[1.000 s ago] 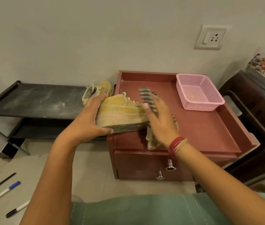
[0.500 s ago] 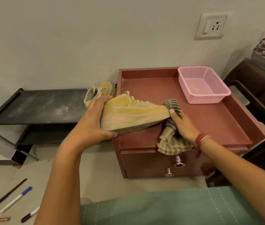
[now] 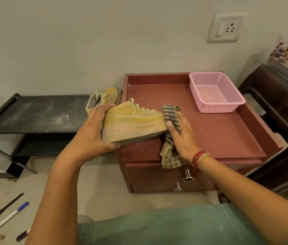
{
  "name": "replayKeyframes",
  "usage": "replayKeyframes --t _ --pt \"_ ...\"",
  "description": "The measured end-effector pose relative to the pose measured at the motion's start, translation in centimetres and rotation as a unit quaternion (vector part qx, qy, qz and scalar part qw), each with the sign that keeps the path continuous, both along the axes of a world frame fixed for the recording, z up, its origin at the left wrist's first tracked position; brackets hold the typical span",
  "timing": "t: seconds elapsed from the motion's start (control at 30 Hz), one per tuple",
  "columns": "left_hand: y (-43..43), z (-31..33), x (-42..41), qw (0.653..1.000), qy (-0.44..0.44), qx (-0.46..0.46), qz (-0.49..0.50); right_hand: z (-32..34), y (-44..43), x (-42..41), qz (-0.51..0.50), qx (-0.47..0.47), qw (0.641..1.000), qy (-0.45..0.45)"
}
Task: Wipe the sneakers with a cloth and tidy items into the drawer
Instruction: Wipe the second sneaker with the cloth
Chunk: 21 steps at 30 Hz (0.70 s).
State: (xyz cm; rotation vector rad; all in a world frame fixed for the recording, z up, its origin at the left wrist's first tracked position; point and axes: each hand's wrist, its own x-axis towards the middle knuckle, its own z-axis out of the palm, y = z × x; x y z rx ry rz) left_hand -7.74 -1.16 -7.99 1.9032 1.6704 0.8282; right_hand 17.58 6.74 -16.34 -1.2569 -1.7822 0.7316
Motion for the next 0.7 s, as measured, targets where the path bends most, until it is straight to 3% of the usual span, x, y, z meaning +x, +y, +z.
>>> replayKeyframes --t 0.07,0.1,0.2,0.27,0.37,0.53,0.7 --pt "-0.1 0.0 0.0 1.0 -0.002 0.002 0.003 0.3 1.6 1.0 -0.029 -0.132 0.983 0.127" --pt "-0.1 0.0 0.1 1.0 -0.003 0.007 0.005 0.6 1.8 1.4 -0.061 -0.145 0.979 0.129" --pt "-0.2 -0.1 0.2 1.0 -0.004 0.025 0.01 2.9 -0.9 0.2 -0.097 -0.024 0.994 0.053" --pt "-0.2 -0.2 0.2 0.999 -0.012 0.03 0.013 4.6 -3.7 -2.5 0.0 0.086 0.996 0.012" --pt "0.0 -0.4 0.4 0.998 -0.04 0.052 0.006 5.6 -6.0 -6.5 0.125 0.229 0.95 -0.17" --pt "0.1 -0.7 0.2 0.998 -0.008 0.063 0.0 2.8 -5.5 -6.4 0.16 0.262 0.904 -0.299" --pt "0.2 -0.1 0.2 0.999 -0.022 0.023 0.02 1.1 -3.1 -1.8 0.081 0.192 0.935 -0.287"
